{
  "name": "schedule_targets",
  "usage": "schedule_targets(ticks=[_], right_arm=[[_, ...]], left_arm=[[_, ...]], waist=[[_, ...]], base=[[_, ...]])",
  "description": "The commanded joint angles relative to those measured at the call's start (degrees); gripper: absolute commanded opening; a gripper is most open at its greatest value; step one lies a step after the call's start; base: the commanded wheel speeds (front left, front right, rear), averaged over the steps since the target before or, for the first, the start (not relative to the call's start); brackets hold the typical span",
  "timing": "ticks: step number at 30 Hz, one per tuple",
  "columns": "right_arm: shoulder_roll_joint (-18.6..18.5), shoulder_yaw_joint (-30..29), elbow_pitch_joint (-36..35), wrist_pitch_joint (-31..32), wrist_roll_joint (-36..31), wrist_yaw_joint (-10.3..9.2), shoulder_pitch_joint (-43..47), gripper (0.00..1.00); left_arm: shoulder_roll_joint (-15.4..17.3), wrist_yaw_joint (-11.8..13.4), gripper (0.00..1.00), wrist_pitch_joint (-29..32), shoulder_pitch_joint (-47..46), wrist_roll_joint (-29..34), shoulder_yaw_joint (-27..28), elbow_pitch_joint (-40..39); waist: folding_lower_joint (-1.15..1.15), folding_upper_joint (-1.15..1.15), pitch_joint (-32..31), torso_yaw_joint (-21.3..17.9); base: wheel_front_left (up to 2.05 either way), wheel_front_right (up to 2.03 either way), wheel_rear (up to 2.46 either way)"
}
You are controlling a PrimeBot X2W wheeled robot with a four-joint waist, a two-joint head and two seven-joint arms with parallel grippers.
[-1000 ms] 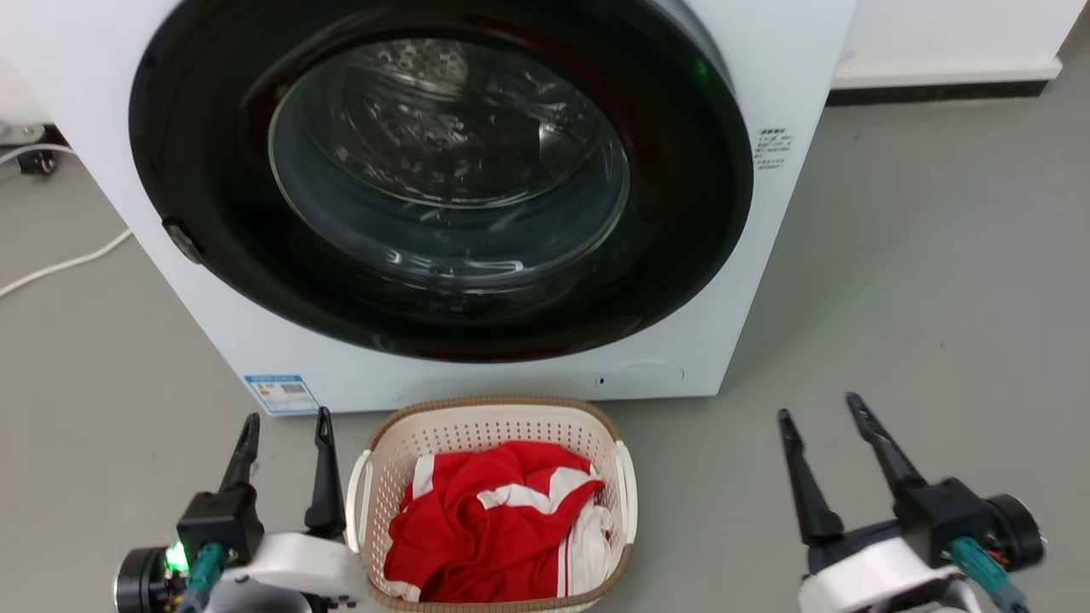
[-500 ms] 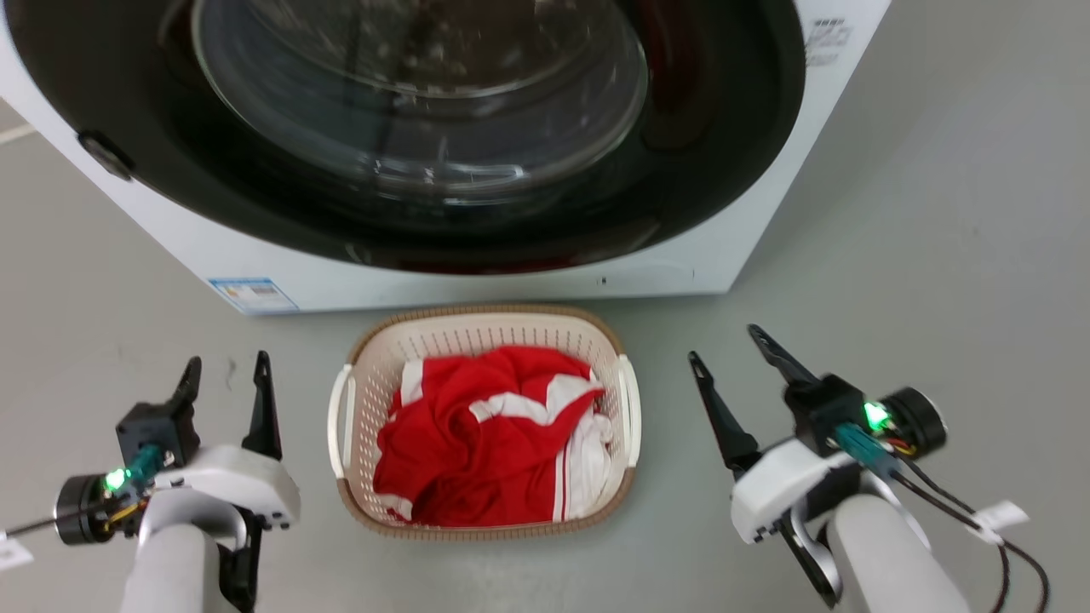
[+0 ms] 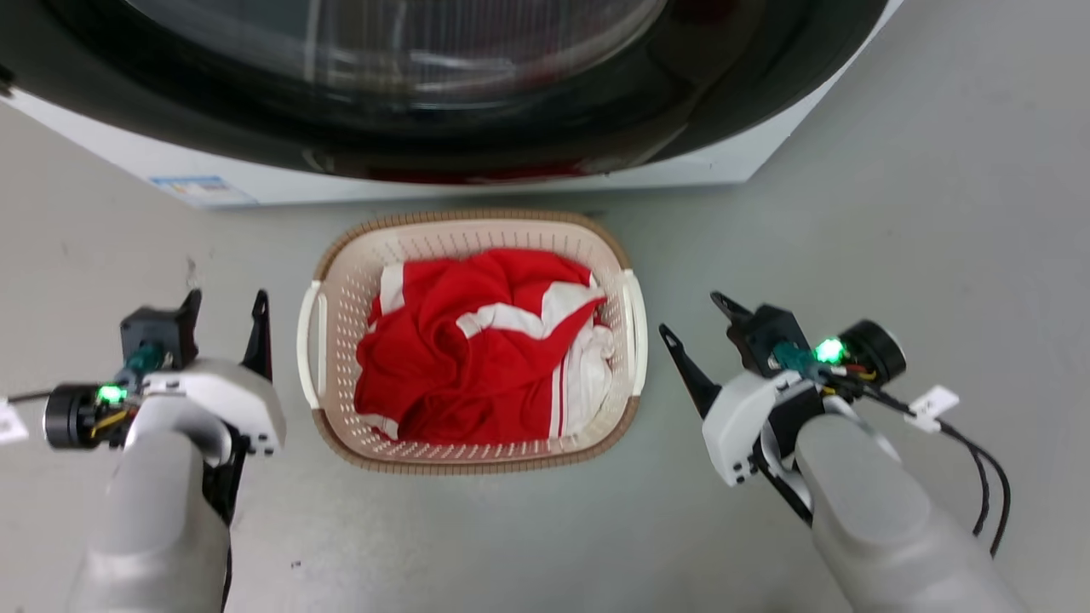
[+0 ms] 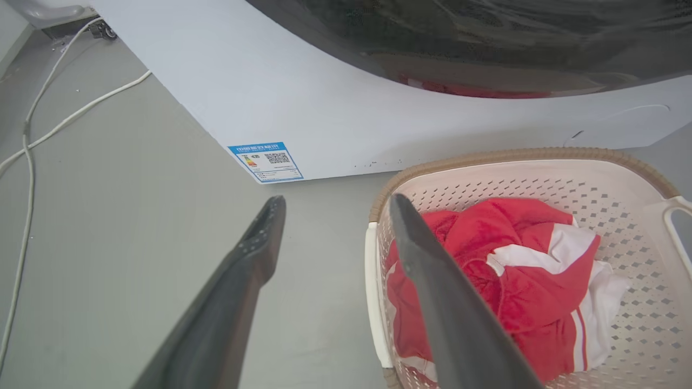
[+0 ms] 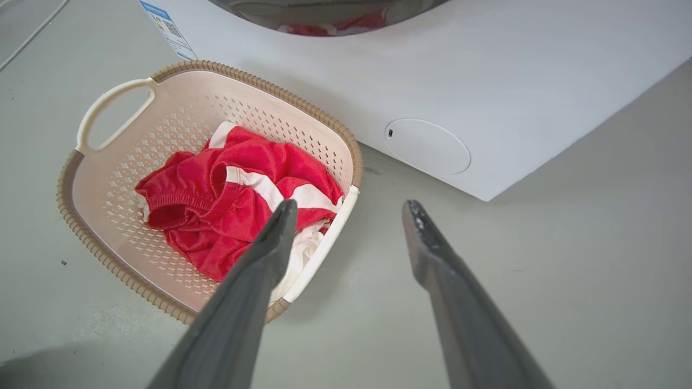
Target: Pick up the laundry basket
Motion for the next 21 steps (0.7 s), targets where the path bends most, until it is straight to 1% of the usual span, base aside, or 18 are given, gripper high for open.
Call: schedule_targets(ticks=[1, 5, 11, 21], right_arm=[[0.0, 1.1, 1.7, -0.1, 0.8, -0.04, -2.3, 1.00], [0.0, 3.7, 5.3, -0.1, 2.8, -0.04, -6.3, 1.00], [0.0, 5.1, 9.6, -0.1, 6.0, -0.04, -10.2, 1.00], [0.0, 8.2, 14.3, -0.1, 9.5, -0.04, -14.4, 1.00]], left_arm=[[0.4, 0.0, 1.00, -0.2, -2.4, -0.6, -1.0, 1.7], [0.8, -0.1, 1.00, -0.2, -7.1, -2.4, -5.0, 6.3], [1.0, -0.1, 1.00, -0.2, -12.6, -5.4, -9.9, 11.8], [0.5, -0.1, 1.00, -0.2, -17.8, -8.5, -14.6, 17.5]], waist=[[-0.01, 0.00, 3.2, 0.2], [-0.01, 0.00, 6.2, 0.6], [-0.01, 0.00, 9.6, 1.7], [-0.01, 0.00, 14.1, 3.1]], base=[[0.00, 0.00, 0.00], [0.00, 0.00, 0.00], [0.00, 0.00, 0.00], [0.00, 0.00, 0.00]])
